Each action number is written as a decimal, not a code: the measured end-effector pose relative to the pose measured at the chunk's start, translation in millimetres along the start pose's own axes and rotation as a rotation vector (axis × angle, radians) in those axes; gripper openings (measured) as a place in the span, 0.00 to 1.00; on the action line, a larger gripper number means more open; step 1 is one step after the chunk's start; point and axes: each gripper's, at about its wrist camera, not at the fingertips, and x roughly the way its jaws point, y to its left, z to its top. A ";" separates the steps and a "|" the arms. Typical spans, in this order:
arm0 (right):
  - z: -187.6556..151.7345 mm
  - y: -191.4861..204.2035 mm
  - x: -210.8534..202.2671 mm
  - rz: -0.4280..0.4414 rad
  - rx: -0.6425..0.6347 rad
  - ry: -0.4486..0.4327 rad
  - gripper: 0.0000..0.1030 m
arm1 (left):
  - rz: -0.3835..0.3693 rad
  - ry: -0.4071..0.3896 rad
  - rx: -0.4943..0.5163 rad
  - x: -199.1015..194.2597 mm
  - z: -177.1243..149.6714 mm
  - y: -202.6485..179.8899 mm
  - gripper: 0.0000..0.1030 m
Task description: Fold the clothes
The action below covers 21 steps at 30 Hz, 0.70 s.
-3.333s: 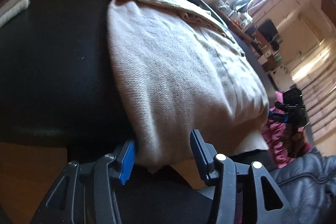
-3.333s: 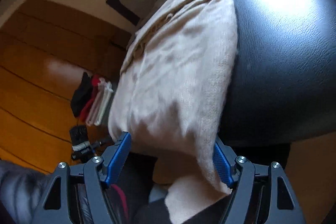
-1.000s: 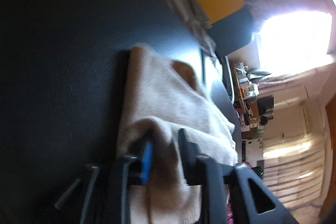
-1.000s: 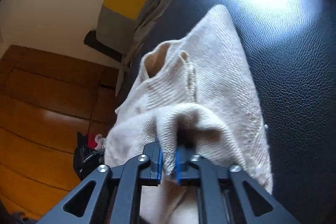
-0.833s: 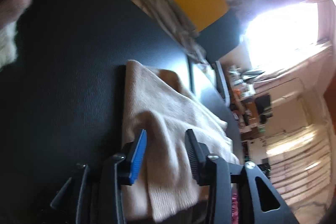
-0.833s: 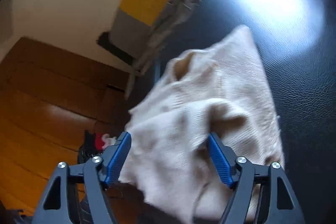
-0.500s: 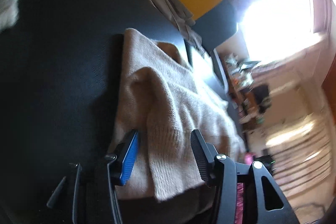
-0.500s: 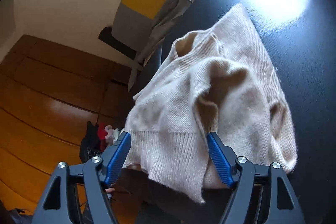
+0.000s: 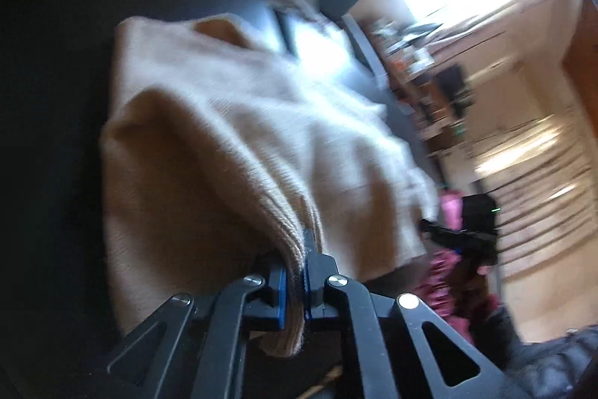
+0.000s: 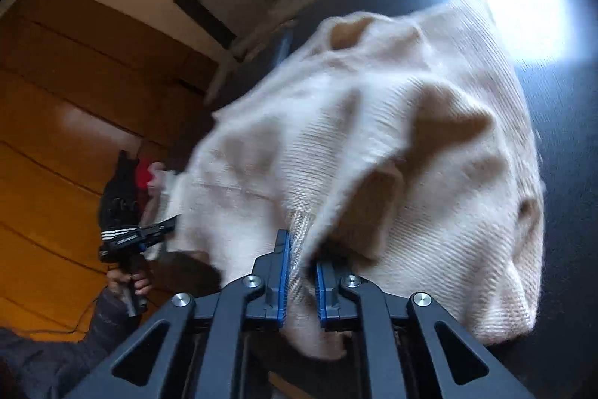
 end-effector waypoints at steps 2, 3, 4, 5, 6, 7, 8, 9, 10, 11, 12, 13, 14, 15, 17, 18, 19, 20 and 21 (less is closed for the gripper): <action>11.2 5.2 -11.2 0.054 -0.009 -0.035 0.12 | -0.079 -0.038 -0.016 -6.7 17.3 -3.3 0.04; 18.7 7.3 -15.8 0.078 -0.011 -0.055 0.12 | -0.107 -0.059 -0.022 -10.1 27.7 -4.1 0.04; 28.7 9.8 -17.3 0.100 -0.013 -0.073 0.12 | -0.130 -0.080 -0.028 -13.6 38.4 -4.6 0.04; 39.2 11.8 -18.6 0.118 -0.016 -0.092 0.12 | -0.154 -0.102 -0.034 -17.1 49.2 -5.1 0.04; 51.5 12.7 -19.1 0.124 -0.021 -0.109 0.12 | -0.166 -0.124 -0.039 -19.7 60.9 -5.7 0.04; 66.3 13.8 -17.5 0.124 -0.024 -0.128 0.12 | -0.175 -0.147 -0.043 -22.0 73.0 -6.3 0.04; 82.8 14.7 -13.4 0.118 -0.024 -0.147 0.12 | -0.184 -0.170 -0.048 -24.3 85.0 -6.9 0.04; 98.2 13.2 -8.6 0.108 -0.017 -0.163 0.12 | -0.184 -0.190 -0.059 -24.9 97.5 -5.5 0.04; 114.4 10.7 -1.1 0.098 0.001 -0.172 0.12 | -0.181 -0.208 -0.072 -25.0 110.1 -3.2 0.04; 130.7 8.2 6.5 0.087 0.019 -0.181 0.12 | -0.157 -0.227 -0.102 -21.1 126.6 2.5 0.05; 146.1 4.5 13.6 0.068 0.037 -0.188 0.12 | -0.116 -0.234 -0.145 -13.3 139.2 8.0 0.08; 159.0 -3.4 19.9 0.016 0.061 -0.190 0.13 | -0.071 -0.238 -0.190 -4.7 149.8 13.0 0.10; 169.7 -11.4 25.9 -0.039 0.085 -0.192 0.15 | -0.046 -0.241 -0.207 -3.0 150.4 15.5 0.16; 175.1 -15.8 29.1 -0.048 0.103 -0.189 0.15 | -0.028 -0.245 -0.213 -3.7 147.6 17.1 0.20; 184.2 -23.6 33.5 -0.057 0.132 -0.184 0.21 | 0.007 -0.251 -0.225 -5.1 141.8 20.4 0.22; 184.0 -24.1 29.1 -0.039 0.130 -0.183 0.32 | 0.025 -0.254 -0.232 -5.8 139.0 22.0 0.22; 182.6 -23.0 23.8 -0.026 0.121 -0.183 0.39 | 0.043 -0.257 -0.238 -6.5 136.1 23.6 0.22; 177.8 -17.6 16.4 -0.027 0.094 -0.191 0.51 | 0.061 -0.261 -0.244 -7.2 133.2 25.2 0.22; 172.6 -12.4 9.8 -0.025 0.069 -0.197 0.52 | 0.078 -0.264 -0.250 -7.9 130.4 26.8 0.23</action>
